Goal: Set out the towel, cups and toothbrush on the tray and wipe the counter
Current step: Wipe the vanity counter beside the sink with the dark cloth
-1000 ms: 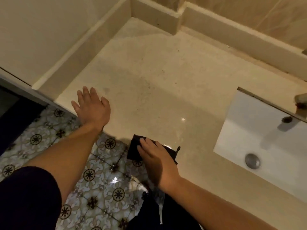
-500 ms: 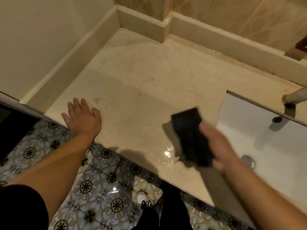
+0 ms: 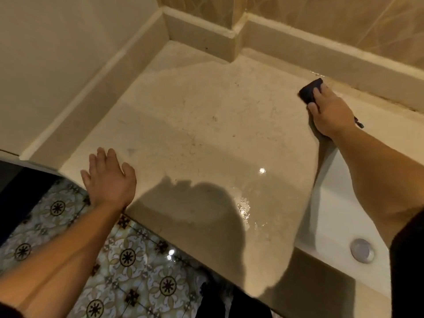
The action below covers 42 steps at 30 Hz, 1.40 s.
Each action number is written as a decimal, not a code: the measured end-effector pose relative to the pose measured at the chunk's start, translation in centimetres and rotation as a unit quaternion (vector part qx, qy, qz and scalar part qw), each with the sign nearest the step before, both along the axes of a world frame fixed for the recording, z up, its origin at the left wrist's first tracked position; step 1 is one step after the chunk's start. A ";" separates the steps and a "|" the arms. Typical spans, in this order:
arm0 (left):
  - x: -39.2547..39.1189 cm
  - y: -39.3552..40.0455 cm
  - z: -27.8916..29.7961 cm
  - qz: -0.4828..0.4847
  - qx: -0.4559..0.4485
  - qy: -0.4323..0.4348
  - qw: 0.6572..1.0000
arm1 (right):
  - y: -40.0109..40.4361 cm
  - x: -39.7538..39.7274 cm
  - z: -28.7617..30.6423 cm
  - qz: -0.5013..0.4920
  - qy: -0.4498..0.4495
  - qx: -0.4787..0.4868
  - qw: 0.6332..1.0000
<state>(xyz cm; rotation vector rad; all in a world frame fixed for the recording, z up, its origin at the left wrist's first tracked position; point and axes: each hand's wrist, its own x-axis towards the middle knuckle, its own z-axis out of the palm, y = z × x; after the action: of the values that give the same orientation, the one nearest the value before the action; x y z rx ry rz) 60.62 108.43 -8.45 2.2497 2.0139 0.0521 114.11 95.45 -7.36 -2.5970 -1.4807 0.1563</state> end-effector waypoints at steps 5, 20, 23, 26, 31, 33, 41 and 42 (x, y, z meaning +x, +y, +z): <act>0.0 -0.1 0.2 -0.001 -0.005 -0.003 1.000 | -5.7 -11.3 1.1 0.096 0.026 0.000 0.995; -0.2 -0.1 0.0 0.001 -0.034 -0.006 0.999 | -18.8 -39.2 1.5 0.216 0.148 0.062 0.963; -0.2 0.0 -0.1 0.001 -0.031 -0.011 0.999 | -19.1 -40.3 2.8 0.232 0.232 0.068 0.942; -0.2 -0.1 -0.1 0.003 -0.033 -0.014 0.999 | -19.4 -41.3 4.6 0.157 0.469 0.013 0.869; -0.1 -0.2 0.2 0.001 -0.033 -0.014 0.999 | -15.6 -39.2 7.0 -0.167 0.852 0.014 0.495; -0.2 -0.3 0.1 -0.003 -0.032 -0.015 0.999 | -11.6 -35.0 7.6 -0.203 0.846 0.068 0.489; 0.0 -0.1 -0.2 0.004 -0.011 -0.015 1.000 | 10.9 -17.5 7.0 -0.074 0.369 0.229 0.898; 0.1 -0.3 -0.1 0.004 -0.001 -0.027 1.000 | 12.9 -16.5 5.6 -0.039 0.306 0.202 0.929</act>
<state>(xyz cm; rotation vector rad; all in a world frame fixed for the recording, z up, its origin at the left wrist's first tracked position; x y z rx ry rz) 60.68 108.12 -8.56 2.2150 1.9955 0.1106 97.58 108.31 -1.72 -2.0075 -1.0465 0.5342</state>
